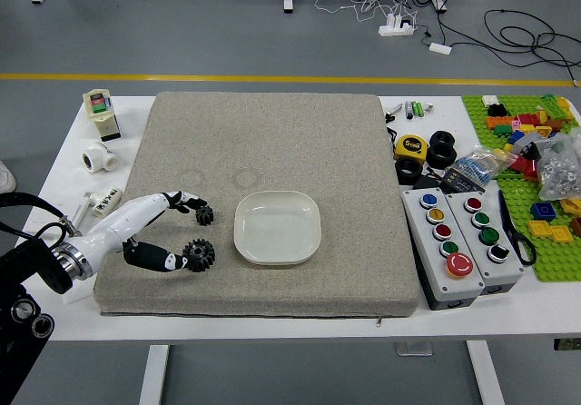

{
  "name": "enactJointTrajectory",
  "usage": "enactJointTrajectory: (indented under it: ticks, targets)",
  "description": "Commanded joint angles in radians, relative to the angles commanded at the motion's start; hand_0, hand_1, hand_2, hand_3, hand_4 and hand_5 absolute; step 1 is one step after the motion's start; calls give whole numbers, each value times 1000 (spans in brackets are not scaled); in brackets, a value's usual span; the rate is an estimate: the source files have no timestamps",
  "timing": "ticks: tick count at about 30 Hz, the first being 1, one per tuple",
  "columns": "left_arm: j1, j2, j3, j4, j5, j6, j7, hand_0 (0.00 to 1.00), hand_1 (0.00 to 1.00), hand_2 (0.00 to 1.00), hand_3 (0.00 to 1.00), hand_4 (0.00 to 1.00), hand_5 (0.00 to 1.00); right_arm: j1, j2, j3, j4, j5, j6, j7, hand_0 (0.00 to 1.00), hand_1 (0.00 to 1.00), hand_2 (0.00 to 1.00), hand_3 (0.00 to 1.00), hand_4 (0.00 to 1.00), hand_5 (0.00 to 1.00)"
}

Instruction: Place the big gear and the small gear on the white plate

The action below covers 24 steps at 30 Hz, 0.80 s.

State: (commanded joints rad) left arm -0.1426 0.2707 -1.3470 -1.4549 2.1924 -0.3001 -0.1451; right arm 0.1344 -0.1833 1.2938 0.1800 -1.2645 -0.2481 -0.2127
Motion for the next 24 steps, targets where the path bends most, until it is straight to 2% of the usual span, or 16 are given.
enactJointTrajectory:
  ticks: [3, 13, 14, 19, 20, 24]
  targets:
    - [1, -1, 11, 4, 77, 0, 2, 705, 695, 741, 780, 897, 157, 1, 0, -1, 0, 2, 0, 0, 656, 670, 749, 565, 757, 613]
    - [-13, -18, 49, 37, 77, 25, 12, 688, 680, 734, 765, 883, 147, 4, -2, -5, 0, 6, 0, 0, 657, 670, 749, 564, 757, 613]
    - [-13, -18, 51, 38, 77, 30, 13, 643, 649, 659, 693, 820, 122, 5, -2, -5, 0, 7, 0, 0, 657, 670, 749, 564, 757, 613]
    - [-19, -20, 57, 40, 77, 46, 16, 643, 649, 659, 693, 820, 122, 7, -2, -7, 0, 12, 0, 1, 657, 670, 749, 564, 757, 613]
    - [-23, -22, 59, 44, 77, 45, 17, 443, 495, 533, 569, 538, 21, 7, -3, -7, 0, 11, 0, 1, 658, 670, 749, 564, 757, 612]
    - [-27, -27, 62, 54, 77, 41, 19, 443, 495, 533, 569, 538, 21, 8, -3, -8, 0, 11, 0, 1, 658, 670, 749, 564, 757, 612]
